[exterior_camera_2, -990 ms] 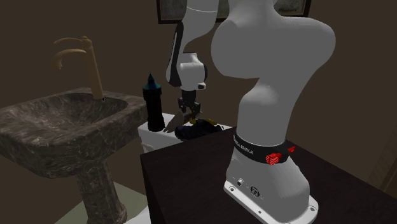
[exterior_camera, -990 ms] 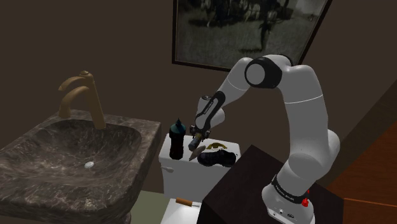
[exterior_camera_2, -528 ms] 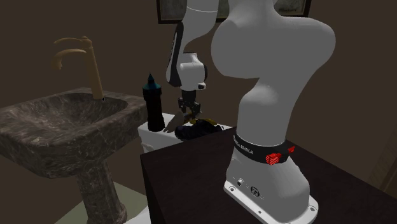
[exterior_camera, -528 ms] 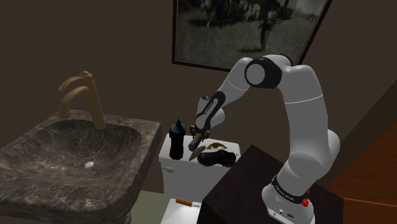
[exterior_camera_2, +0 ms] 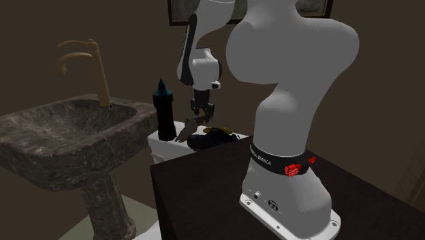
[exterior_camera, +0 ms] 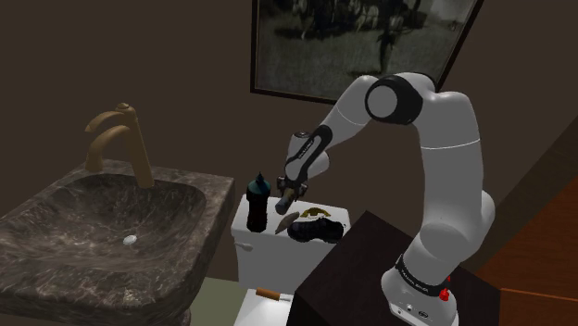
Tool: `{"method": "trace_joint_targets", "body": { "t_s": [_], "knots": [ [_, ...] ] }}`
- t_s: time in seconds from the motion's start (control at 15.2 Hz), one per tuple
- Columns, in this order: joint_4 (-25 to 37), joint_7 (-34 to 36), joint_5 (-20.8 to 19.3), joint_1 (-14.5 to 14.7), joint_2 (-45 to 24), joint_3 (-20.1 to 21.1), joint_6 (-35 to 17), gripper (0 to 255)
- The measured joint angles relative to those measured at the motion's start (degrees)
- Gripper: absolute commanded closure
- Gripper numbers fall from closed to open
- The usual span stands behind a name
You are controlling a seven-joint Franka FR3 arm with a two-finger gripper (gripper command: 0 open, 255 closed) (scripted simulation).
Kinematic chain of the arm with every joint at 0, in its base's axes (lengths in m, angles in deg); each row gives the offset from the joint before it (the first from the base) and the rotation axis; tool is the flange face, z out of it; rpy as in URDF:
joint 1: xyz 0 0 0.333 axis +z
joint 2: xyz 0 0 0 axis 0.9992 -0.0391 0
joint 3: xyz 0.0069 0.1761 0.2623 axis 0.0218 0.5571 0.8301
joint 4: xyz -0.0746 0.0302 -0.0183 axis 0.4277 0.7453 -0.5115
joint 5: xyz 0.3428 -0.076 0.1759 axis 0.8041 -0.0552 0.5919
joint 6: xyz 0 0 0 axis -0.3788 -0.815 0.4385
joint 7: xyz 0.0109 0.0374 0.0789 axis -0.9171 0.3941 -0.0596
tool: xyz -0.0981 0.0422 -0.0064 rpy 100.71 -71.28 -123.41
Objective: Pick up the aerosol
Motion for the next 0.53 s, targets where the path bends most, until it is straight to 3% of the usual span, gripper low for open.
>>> {"method": "trace_joint_targets", "body": {
  "t_s": [0.53],
  "knots": [
    [-2.0,-0.1,0.0,0.0,6.3,0.0,4.1,255]
  ]
}}
